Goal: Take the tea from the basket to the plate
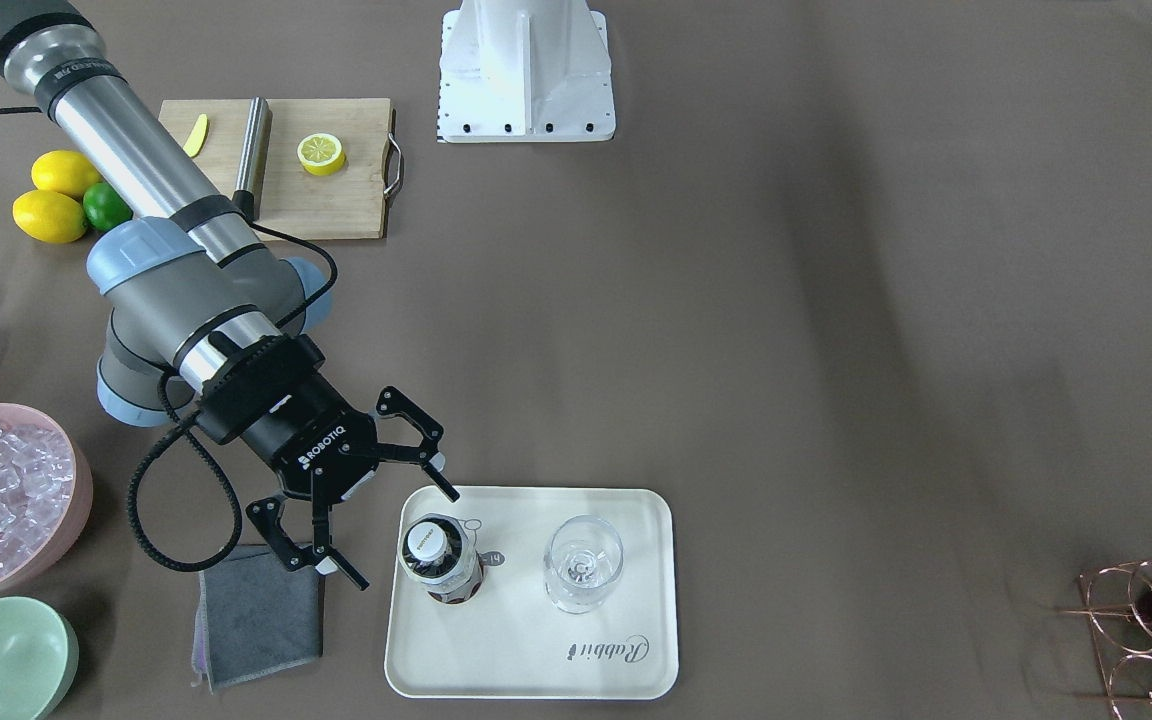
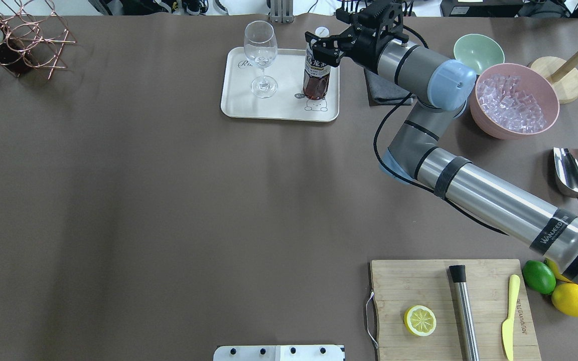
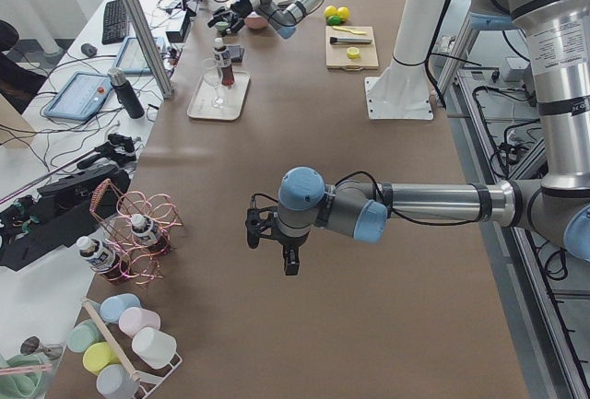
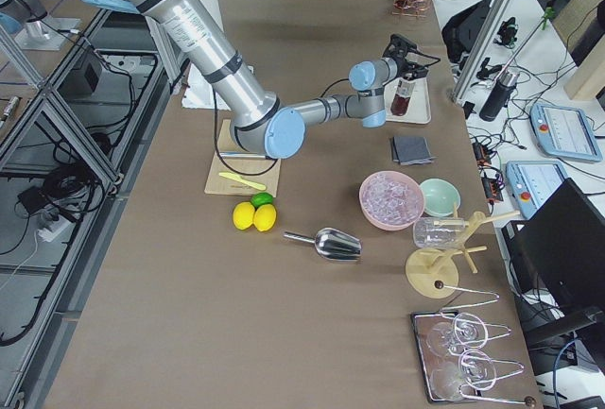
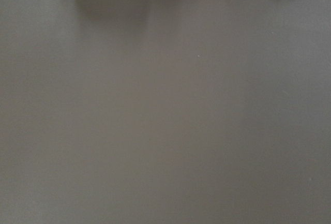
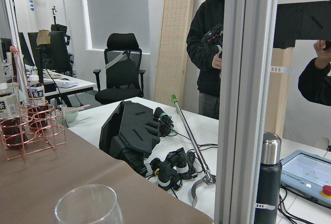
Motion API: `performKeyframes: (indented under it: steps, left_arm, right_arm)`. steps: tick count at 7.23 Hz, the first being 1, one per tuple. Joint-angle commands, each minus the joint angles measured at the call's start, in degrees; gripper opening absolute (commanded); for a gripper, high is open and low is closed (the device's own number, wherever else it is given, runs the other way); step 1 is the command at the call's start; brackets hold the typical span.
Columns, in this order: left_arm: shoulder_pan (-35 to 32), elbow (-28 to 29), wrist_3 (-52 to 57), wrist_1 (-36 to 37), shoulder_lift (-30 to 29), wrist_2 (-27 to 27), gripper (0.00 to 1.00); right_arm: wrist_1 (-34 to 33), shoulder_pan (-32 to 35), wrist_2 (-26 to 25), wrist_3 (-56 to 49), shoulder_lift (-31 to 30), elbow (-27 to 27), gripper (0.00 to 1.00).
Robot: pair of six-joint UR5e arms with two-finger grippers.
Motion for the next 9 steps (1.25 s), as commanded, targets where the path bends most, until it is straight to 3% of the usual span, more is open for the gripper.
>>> performKeyframes:
  steps: [1, 3, 4, 6, 8, 9]
  left_arm:
    - [2.91, -5.80, 5.69, 17.02, -2.24, -4.76, 0.98]
    - [3.18, -2.32, 19.92, 17.24, -2.25, -4.32, 0.98]
    - [3.00, -2.21, 21.63, 17.58, -1.81, -0.32, 0.98]
    - [1.16, -1.86, 26.26, 17.67, -1.81, 0.86, 0.98]
    - [-2.78, 0.32, 27.10, 17.68, -1.63, 0.87, 0.98]
    - [-5.58, 1.64, 27.10, 17.68, -1.63, 0.61, 0.98]
  right_arm:
    - [-9.28, 5.55, 10.87, 0.10, -2.71, 6.95, 1.00]
    - [-21.30, 10.99, 22.90, 0.27, -3.68, 10.90, 1.00]
    - [-28.93, 14.16, 27.75, -0.07, -5.34, 15.53, 1.00]
    - [-38.11, 19.09, 39.24, -0.25, -9.72, 21.09, 1.00]
    - [-56.34, 19.55, 41.67, -0.43, -25.74, 43.15, 1.00]
    - [-58.95, 19.81, 43.42, -0.34, -34.53, 50.05, 1.00]
